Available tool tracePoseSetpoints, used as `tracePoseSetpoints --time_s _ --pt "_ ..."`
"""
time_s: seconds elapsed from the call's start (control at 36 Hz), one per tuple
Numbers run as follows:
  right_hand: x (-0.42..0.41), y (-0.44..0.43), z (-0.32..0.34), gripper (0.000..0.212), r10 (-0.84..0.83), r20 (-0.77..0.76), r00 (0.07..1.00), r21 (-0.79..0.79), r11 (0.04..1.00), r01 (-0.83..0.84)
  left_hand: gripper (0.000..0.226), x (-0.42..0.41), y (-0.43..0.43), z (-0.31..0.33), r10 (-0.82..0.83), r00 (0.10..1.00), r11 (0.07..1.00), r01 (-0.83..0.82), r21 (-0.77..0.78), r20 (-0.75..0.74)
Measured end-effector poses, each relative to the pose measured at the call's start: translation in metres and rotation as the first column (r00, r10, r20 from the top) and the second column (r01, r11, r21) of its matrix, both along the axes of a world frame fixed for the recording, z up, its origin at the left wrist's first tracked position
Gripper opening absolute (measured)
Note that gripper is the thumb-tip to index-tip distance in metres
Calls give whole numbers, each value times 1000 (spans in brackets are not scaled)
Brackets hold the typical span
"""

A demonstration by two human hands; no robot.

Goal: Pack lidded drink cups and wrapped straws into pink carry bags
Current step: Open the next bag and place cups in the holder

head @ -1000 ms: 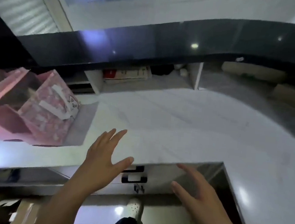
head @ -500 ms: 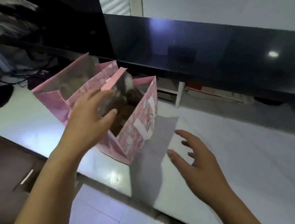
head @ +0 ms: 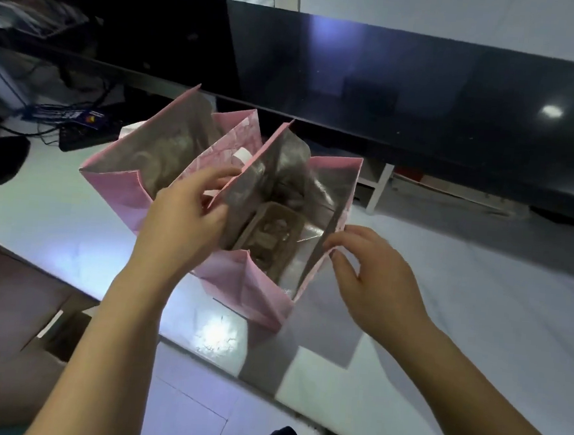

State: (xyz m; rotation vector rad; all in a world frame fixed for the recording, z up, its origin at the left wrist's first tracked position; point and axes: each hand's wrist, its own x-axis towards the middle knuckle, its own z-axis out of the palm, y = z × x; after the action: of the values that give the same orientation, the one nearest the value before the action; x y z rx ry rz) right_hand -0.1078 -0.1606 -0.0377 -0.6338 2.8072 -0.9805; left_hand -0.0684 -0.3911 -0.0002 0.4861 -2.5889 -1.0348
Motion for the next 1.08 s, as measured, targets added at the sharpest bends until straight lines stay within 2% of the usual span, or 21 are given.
tracePoseSetpoints --time_s 0.11,0.22,0.31,0.42,0.5,0.56,0.69,0.78,0.86,0.94,1.03,1.08 --pt "27 42 -5 18 -113 18 993 -114 987 114 36 7 30 8 -131 991 987 133 92 -33" --pt "64 98 -7 24 -282 28 959 -248 927 280 25 11 78 12 -328 944 923 325 207 -17" --pt "99 146 -10 35 -457 69 887 -338 825 452 40 12 125 12 -474 881 851 462 249 -13" --pt "161 210 -16 38 -685 91 723 -414 634 653 29 16 204 5 -659 752 716 633 295 -16" --pt "212 259 -17 33 -812 112 573 -416 485 769 45 26 270 1 -772 636 602 731 321 -1" --pt "252 292 -14 34 -879 132 459 -433 365 824 52 39 316 4 -847 532 500 790 355 10" --pt "359 361 1 36 -980 84 180 -437 126 891 53 91 440 13 -978 207 186 932 311 -33" --pt "419 398 -1 32 -999 39 19 -474 -2 881 48 128 508 12 -993 87 60 946 318 -74" --pt "476 434 1 41 -994 5 -107 -509 -95 855 44 170 576 9 -996 1 -29 932 361 -85" --pt "526 467 2 40 -980 -4 -199 -533 -167 830 42 215 634 9 -993 -78 -107 914 391 -90" --pt "570 495 -1 39 -962 -16 -271 -561 -216 799 42 257 678 8 -982 -163 -186 904 384 -91" --pt "596 511 -7 37 -954 -8 -299 -580 -239 778 38 283 701 5 -978 -186 -208 895 394 -94"
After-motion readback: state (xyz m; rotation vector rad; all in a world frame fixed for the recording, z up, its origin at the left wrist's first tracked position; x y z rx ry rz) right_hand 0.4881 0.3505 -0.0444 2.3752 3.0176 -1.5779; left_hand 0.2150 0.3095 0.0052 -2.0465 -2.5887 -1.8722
